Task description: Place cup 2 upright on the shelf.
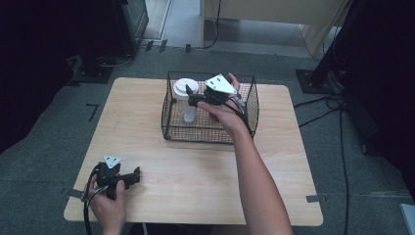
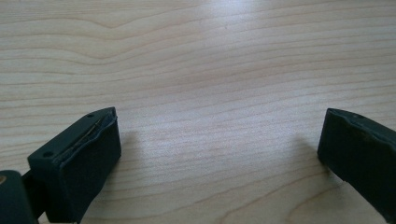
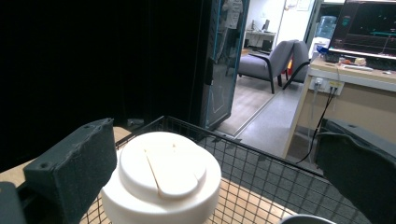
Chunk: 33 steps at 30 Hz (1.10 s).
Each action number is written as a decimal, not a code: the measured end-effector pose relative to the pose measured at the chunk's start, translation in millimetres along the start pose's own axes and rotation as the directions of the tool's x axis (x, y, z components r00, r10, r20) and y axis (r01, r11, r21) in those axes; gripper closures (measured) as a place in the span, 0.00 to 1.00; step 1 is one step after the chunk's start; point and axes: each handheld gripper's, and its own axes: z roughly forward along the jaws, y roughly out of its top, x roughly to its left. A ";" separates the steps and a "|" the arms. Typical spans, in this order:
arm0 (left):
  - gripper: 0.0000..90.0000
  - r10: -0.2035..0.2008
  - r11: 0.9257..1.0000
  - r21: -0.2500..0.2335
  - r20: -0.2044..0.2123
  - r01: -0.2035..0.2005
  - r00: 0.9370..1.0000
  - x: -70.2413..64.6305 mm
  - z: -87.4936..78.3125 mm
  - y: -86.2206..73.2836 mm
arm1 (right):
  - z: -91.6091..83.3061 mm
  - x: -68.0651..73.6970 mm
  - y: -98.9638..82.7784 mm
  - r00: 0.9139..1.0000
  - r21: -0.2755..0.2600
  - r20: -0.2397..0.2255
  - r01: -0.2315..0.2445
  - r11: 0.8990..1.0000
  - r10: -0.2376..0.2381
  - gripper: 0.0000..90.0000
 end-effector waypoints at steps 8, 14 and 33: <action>0.00 -0.002 1.000 0.000 0.000 0.002 1.000 -0.1 0.0 0.0 | -21.7 -2.7 -1.5 0.999 0.012 0.031 -0.040 0.999 0.040 0.00; 0.00 -0.004 1.000 -0.002 0.000 0.004 1.000 -0.3 0.1 -0.1 | -39.8 -5.3 1.9 0.997 0.007 0.057 -0.047 0.999 0.047 0.00; 0.00 -0.004 1.000 -0.003 0.000 0.004 1.000 -0.3 0.2 -0.1 | -94.7 -18.7 -9.5 0.994 0.024 0.105 -0.044 0.999 0.041 0.00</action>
